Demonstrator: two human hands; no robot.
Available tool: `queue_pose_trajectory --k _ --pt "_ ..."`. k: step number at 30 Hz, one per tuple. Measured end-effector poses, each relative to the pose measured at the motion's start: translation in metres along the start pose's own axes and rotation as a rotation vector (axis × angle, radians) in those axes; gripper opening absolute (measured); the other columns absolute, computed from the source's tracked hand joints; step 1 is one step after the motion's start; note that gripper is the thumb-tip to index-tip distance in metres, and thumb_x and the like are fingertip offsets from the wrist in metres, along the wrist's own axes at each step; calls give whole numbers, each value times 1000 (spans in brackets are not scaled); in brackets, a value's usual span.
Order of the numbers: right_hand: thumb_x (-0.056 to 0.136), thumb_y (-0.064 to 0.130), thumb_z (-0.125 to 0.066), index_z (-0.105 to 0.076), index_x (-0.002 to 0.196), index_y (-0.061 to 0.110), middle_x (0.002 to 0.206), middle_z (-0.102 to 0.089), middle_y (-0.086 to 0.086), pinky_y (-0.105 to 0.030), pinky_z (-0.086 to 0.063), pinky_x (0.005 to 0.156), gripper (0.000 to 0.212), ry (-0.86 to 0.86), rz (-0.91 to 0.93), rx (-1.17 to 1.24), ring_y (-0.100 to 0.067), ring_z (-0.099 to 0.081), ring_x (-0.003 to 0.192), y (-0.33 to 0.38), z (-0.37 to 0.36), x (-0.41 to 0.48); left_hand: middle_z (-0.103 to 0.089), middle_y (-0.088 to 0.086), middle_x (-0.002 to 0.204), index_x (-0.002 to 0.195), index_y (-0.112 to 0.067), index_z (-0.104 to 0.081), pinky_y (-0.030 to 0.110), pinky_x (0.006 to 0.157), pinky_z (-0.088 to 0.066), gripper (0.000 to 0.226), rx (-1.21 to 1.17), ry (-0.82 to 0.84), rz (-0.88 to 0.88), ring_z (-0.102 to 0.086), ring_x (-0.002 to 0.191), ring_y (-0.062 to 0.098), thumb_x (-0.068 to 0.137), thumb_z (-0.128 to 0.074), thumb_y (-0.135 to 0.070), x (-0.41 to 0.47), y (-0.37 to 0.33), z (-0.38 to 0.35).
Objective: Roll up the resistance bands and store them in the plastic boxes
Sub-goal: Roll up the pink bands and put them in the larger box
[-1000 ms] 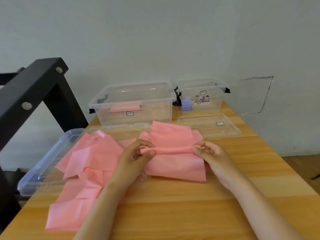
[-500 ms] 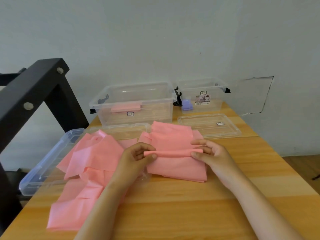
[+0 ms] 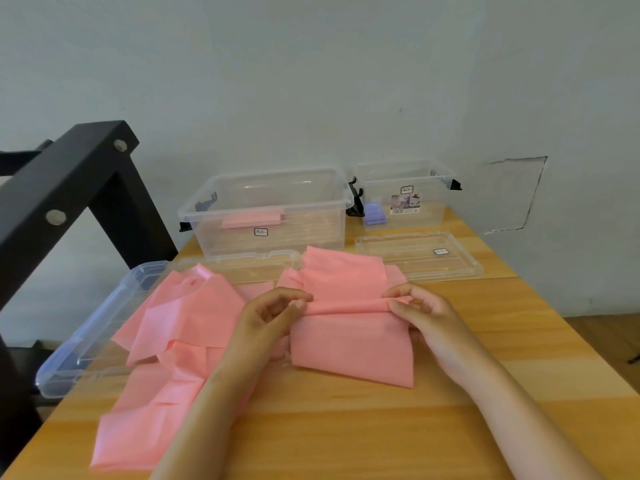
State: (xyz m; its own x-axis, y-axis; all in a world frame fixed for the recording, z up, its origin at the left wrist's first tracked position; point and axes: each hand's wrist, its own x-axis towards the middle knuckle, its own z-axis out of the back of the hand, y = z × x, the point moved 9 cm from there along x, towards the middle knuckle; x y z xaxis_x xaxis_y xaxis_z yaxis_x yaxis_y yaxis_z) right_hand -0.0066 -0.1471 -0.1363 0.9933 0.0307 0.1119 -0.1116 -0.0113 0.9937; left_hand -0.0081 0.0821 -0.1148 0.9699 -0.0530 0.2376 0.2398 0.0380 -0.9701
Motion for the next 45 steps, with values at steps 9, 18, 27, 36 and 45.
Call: queue_pose_trajectory --k 9,18,27,36,45 --pt "88 21 -63 -66 88 20 65 -60 7 -16 -38 54 3 -30 56 31 -7 -54 62 7 3 0 -65 5 78 96 -3 -67 14 52 -42 13 -2 93 57 -55 65 9 84 -67 0 1 9 -7" --pt "79 38 -73 -67 83 30 71 -56 -2 -24 -36 58 11 3 73 27 -12 -54 66 11 0 -2 -57 12 67 87 7 -60 14 43 -37 30 28 80 92 -51 52 13 96 -53 -20 2 16 -6" --pt "86 17 -69 -70 95 24 70 -50 -8 -25 -37 59 12 81 33 23 -16 -52 68 2 -5 -2 -45 7 83 88 14 -48 39 72 -32 65 -58 54 7 -40 78 21 80 -66 -48 1 -1 1" --pt "91 26 -60 -64 77 8 69 -56 7 -17 -35 57 23 38 27 -56 -5 -50 63 5 -4 -2 -61 21 89 96 9 -64 44 82 -37 57 -145 41 62 -50 86 26 76 -74 -44 -2 2 2" --pt "86 18 -67 -69 79 25 78 -55 -2 -29 -34 59 10 35 -36 91 -19 -49 72 0 -6 -2 -43 13 88 96 17 -50 39 63 -21 73 -229 64 91 -33 82 30 71 -79 -45 0 5 0"
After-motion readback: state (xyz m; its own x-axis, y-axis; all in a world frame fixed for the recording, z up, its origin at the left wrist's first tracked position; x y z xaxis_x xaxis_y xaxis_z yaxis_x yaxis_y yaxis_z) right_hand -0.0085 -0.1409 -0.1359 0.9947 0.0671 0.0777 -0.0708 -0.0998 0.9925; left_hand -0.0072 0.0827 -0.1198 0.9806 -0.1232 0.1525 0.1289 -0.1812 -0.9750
